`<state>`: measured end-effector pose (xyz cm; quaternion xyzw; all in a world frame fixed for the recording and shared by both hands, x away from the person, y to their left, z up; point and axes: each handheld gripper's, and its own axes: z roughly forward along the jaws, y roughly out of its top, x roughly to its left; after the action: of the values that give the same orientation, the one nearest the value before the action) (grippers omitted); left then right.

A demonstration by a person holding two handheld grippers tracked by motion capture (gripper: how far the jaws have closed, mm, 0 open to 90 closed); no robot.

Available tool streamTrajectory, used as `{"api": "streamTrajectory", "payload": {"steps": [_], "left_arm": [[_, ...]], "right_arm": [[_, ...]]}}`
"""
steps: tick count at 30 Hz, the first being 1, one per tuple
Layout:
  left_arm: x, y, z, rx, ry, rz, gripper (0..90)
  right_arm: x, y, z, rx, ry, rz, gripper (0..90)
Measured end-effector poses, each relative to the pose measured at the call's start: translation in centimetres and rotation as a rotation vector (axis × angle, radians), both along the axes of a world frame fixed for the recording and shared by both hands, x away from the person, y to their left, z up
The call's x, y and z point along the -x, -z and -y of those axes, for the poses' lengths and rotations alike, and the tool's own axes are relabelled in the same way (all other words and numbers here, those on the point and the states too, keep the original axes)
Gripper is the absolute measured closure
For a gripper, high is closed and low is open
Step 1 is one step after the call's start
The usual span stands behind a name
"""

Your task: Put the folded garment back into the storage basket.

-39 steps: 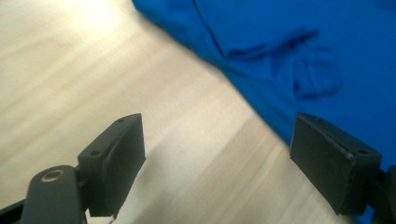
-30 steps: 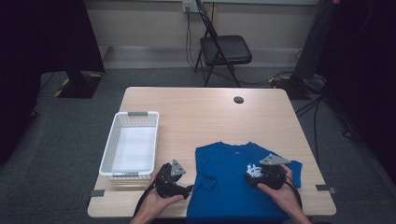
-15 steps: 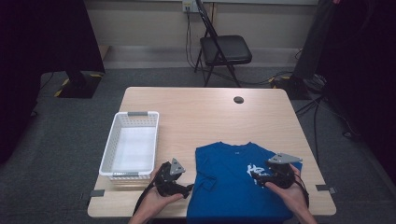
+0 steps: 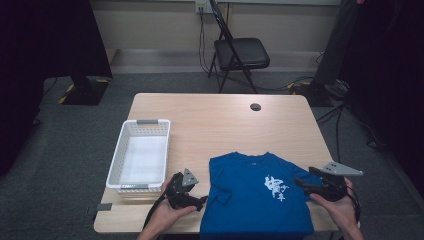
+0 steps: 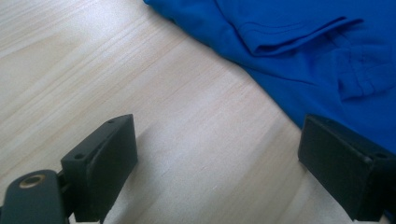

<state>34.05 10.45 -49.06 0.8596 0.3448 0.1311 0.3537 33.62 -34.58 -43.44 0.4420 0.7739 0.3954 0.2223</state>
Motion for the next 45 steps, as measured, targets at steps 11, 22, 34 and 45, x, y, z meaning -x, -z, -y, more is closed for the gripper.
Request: {"api": "streamTrajectory", "payload": {"steps": [11, 22, 34, 45], "left_arm": [[-0.1, 0.0, -0.1, 0.001, 0.014, 0.001, 10.7], [-0.2, 0.1, 0.0, 0.008, 0.009, 0.005, 9.4], [-0.2, 0.1, 0.0, 0.007, 0.009, 0.004, 9.4], [-0.2, 0.1, 0.0, 0.007, 0.009, 0.007, 9.4]], "right_arm": [[-0.7, 2.0, 2.1, 0.082, 0.065, -0.060, 40.7], [-1.8, 3.4, 4.4, 0.116, 0.128, -0.085, 42.2], [-2.4, 4.5, 5.1, 0.107, 0.142, -0.145, 49.6], [-2.3, 4.4, 4.3, 0.111, 0.126, -0.141, 80.6]]}}
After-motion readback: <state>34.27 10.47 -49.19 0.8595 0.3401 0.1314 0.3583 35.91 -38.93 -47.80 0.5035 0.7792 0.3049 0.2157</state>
